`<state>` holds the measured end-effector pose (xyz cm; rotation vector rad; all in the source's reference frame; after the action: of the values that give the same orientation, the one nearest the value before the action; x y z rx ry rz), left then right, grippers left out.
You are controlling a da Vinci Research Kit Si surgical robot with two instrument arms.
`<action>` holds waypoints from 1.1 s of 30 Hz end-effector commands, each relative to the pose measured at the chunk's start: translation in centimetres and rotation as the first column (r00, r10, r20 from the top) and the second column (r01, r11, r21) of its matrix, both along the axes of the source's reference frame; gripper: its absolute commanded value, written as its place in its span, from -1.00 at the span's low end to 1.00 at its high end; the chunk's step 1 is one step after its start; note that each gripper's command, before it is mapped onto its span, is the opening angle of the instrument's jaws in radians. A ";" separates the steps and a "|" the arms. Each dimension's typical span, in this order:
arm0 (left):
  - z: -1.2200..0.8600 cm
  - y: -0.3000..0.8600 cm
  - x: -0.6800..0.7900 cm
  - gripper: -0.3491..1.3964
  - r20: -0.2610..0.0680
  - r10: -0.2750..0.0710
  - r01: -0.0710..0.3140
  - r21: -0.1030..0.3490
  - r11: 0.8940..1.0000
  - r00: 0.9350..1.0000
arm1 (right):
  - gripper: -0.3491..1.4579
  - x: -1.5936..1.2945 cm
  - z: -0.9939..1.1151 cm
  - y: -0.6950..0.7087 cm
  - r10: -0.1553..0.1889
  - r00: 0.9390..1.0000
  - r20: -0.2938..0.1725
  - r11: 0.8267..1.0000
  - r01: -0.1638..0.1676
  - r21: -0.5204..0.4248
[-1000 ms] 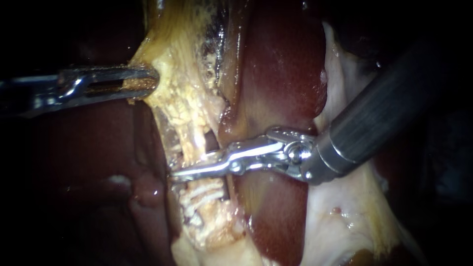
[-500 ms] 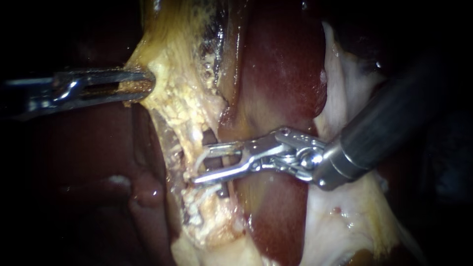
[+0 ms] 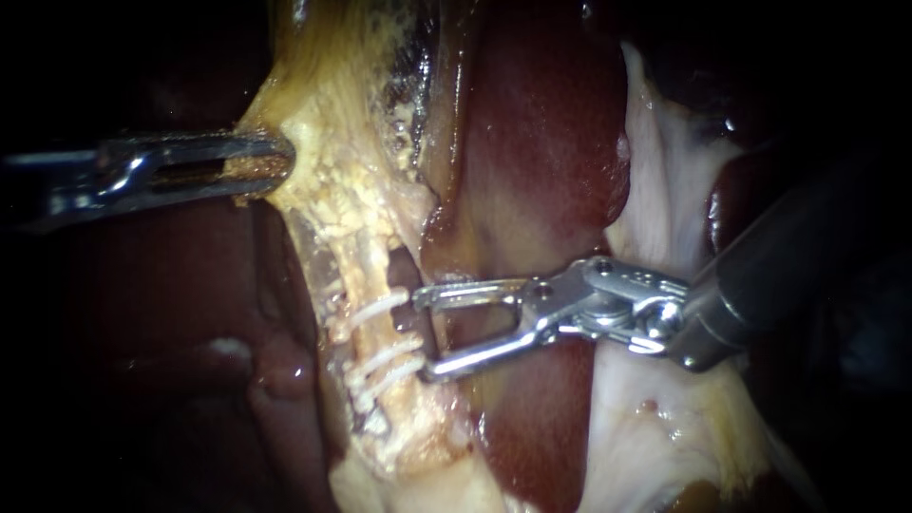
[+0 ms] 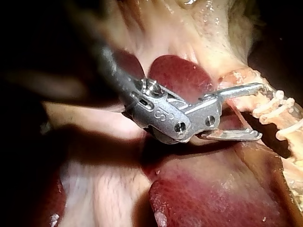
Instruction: Going back third clip left tube
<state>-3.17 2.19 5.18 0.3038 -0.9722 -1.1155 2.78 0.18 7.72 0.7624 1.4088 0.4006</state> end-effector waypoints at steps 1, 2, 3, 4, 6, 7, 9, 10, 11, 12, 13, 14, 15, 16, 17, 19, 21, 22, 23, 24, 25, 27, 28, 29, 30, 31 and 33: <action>0.01 0.00 0.00 -1.00 0.000 0.000 0.000 0.000 1.000 1.000 | 0.05 -0.05 -0.05 0.02 0.003 1.000 0.000 1.000 -0.003 -0.009; 0.01 0.00 0.00 -1.00 0.000 0.000 0.000 0.000 1.000 1.000 | 0.05 -0.09 -0.10 0.05 0.007 1.000 -0.002 1.000 -0.007 -0.023; 0.01 0.00 0.00 -1.00 0.001 0.001 -0.001 0.000 1.000 1.000 | 0.05 -0.14 -0.15 0.08 0.010 1.000 -0.003 0.999 -0.010 -0.037; 0.01 0.00 0.00 -1.00 0.001 0.001 -0.001 0.000 1.000 1.000 | 0.05 -0.21 -0.22 0.13 0.015 1.000 -0.005 0.998 -0.015 -0.054; 0.02 0.00 0.00 -1.00 0.001 0.001 -0.001 0.000 1.000 1.000 | 0.05 -0.31 -0.33 0.22 0.020 1.000 -0.009 0.996 -0.021 -0.086; 0.02 0.00 0.00 -1.00 0.001 0.001 -0.001 -0.001 1.000 1.000 | 0.05 -0.38 -0.40 0.27 0.020 1.000 -0.005 0.995 -0.020 -0.102; 0.04 -0.01 0.00 -1.00 0.002 -0.003 0.003 0.003 1.000 1.000 | 0.05 -0.48 -0.48 0.34 0.021 1.000 0.003 0.991 -0.020 -0.129; 0.05 -0.01 -0.01 -1.00 0.002 -0.003 0.003 0.002 1.000 1.000 | 0.05 -0.53 -0.52 0.38 0.023 1.000 0.009 0.990 -0.021 -0.142; 0.06 -0.01 -0.01 -1.00 0.002 -0.003 0.003 0.002 1.000 1.000 | 0.05 -0.57 -0.55 0.40 0.024 1.000 0.012 0.987 -0.022 -0.158; 0.08 -0.02 -0.02 -1.00 0.002 -0.003 0.003 0.001 1.000 1.000 | 0.05 -0.59 -0.57 0.42 0.026 1.000 0.014 0.986 -0.023 -0.168; 0.09 -0.02 -0.02 -1.00 0.003 -0.007 0.007 0.005 1.000 1.000 | 0.05 -0.62 -0.60 0.43 0.026 1.000 0.015 0.983 -0.023 -0.185; 0.12 -0.03 -0.03 -1.00 0.003 -0.007 0.007 0.004 1.000 1.000 | 0.05 -0.64 -0.61 0.44 0.025 1.000 0.015 0.980 -0.022 -0.196; 0.14 -0.03 -0.04 -1.00 0.000 -0.010 0.010 0.002 1.000 1.000 | 0.05 -0.66 -0.62 0.44 0.024 1.000 0.013 0.978 -0.021 -0.208; 0.17 -0.04 -0.06 -1.00 0.004 -0.010 0.010 0.000 1.000 1.000 | 0.05 -0.67 -0.62 0.44 0.023 1.000 0.012 0.977 -0.020 -0.215; 0.23 -0.05 -0.09 -1.00 0.000 -0.007 0.007 0.007 1.000 1.000 | 0.05 -0.67 -0.62 0.44 0.025 1.000 0.011 0.974 -0.022 -0.228; 0.30 -0.06 -0.13 -1.00 -0.003 -0.002 0.002 0.016 1.000 1.000 | 0.05 -0.67 -0.62 0.43 0.019 1.000 0.005 0.971 -0.018 -0.239; 0.41 -0.06 -0.21 -1.00 -0.012 0.006 -0.006 0.021 1.000 1.000 | 0.05 -0.67 -0.62 0.43 0.017 1.000 0.000 0.968 -0.016 -0.252; 0.45 -0.05 -0.26 -1.00 -0.019 0.009 -0.009 0.025 1.000 1.000 | 0.05 -0.67 -0.62 0.42 0.014 1.000 -0.001 0.968 -0.014 -0.251; 0.50 -0.04 -0.31 -1.00 -0.022 0.013 -0.012 0.027 1.000 1.000 | 0.05 -0.68 -0.62 0.42 0.013 1.000 -0.003 0.966 -0.014 -0.257; 0.54 -0.04 -0.35 -1.00 -0.023 0.010 -0.009 0.032 0.999 1.000 | 0.05 -0.69 -0.62 0.42 0.010 1.000 -0.004 0.966 -0.011 -0.257; 0.57 -0.04 -0.38 -1.00 -0.024 0.012 -0.011 0.033 0.999 1.000 | 0.05 -0.69 -0.62 0.42 0.010 1.000 -0.006 0.965 -0.011 -0.263; 0.62 -0.03 -0.44 -1.00 -0.025 0.017 -0.016 0.036 0.999 1.000 | 0.05 -0.71 -0.63 0.41 0.008 1.000 -0.007 0.963 -0.010 -0.269; 0.63 -0.03 -0.46 -1.00 -0.026 0.016 -0.016 0.035 0.999 1.000 | 0.05 -0.72 -0.63 0.41 0.008 1.000 -0.007 0.963 -0.009 -0.269; 0.65 -0.03 -0.47 -1.00 -0.026 0.016 -0.015 0.035 0.999 1.000 | 0.05 -0.72 -0.64 0.41 0.007 1.000 -0.009 0.961 -0.010 -0.275; 0.65 -0.03 -0.49 -1.00 -0.026 0.015 -0.015 0.035 0.999 1.000 | 0.05 -0.73 -0.64 0.41 0.005 1.000 -0.011 0.961 -0.007 -0.275; 0.66 -0.03 -0.50 -1.00 -0.027 0.019 -0.018 0.037 0.999 0.999 | 0.05 -0.73 -0.65 0.41 0.005 1.000 -0.011 0.962 -0.007 -0.275; 0.67 -0.02 -0.52 -1.00 -0.027 0.021 -0.020 0.039 0.999 0.999 | 0.05 -0.72 -0.66 0.41 0.005 1.000 -0.013 0.960 -0.008 -0.280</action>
<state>-3.72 2.17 5.86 0.3277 -0.9224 -1.1192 2.06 0.58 7.07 0.5291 1.4428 0.1931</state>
